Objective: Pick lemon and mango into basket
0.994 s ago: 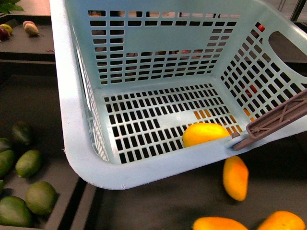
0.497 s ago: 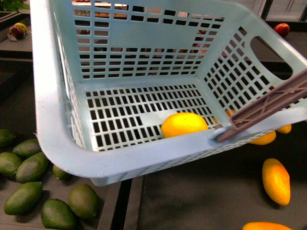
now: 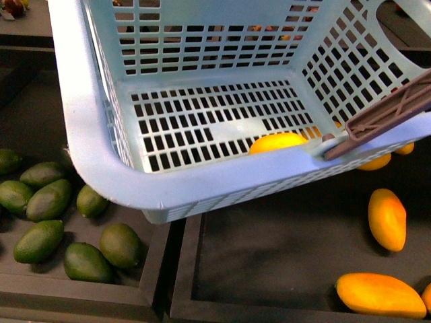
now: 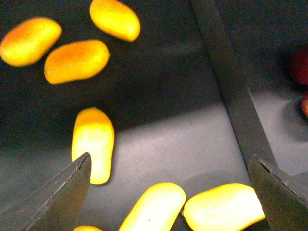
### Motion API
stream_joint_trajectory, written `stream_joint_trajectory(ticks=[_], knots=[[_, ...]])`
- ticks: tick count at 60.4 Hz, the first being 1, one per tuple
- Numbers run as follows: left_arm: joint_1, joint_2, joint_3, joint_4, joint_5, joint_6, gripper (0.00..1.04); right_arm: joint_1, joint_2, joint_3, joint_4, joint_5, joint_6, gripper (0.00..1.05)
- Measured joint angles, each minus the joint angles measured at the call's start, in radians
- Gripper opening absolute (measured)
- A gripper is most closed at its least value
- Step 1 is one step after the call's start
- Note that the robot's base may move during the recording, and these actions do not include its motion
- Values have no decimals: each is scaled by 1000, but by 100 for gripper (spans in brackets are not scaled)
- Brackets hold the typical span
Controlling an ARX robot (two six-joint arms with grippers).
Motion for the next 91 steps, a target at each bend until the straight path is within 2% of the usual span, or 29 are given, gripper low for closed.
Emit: stream_joint_trajectory(ticks=[11, 21, 48, 82, 85, 91], knots=[[-1, 0, 0, 0, 15, 0, 5, 18, 181, 56, 34, -78, -103, 96], [-1, 0, 0, 0, 17, -2, 5, 68, 350, 125, 48, -123, -129, 96], [-1, 0, 0, 0, 14, -2, 5, 171, 716, 436, 11, -125, -26, 96], [-1, 0, 0, 0, 14, -2, 5, 191, 875, 612, -70, -100, 46, 96], [-1, 0, 0, 0, 14, -2, 5, 191, 880, 616, -77, -100, 52, 93], [-1, 0, 0, 0, 13, -2, 5, 182, 884, 617, -88, -104, 78, 71]])
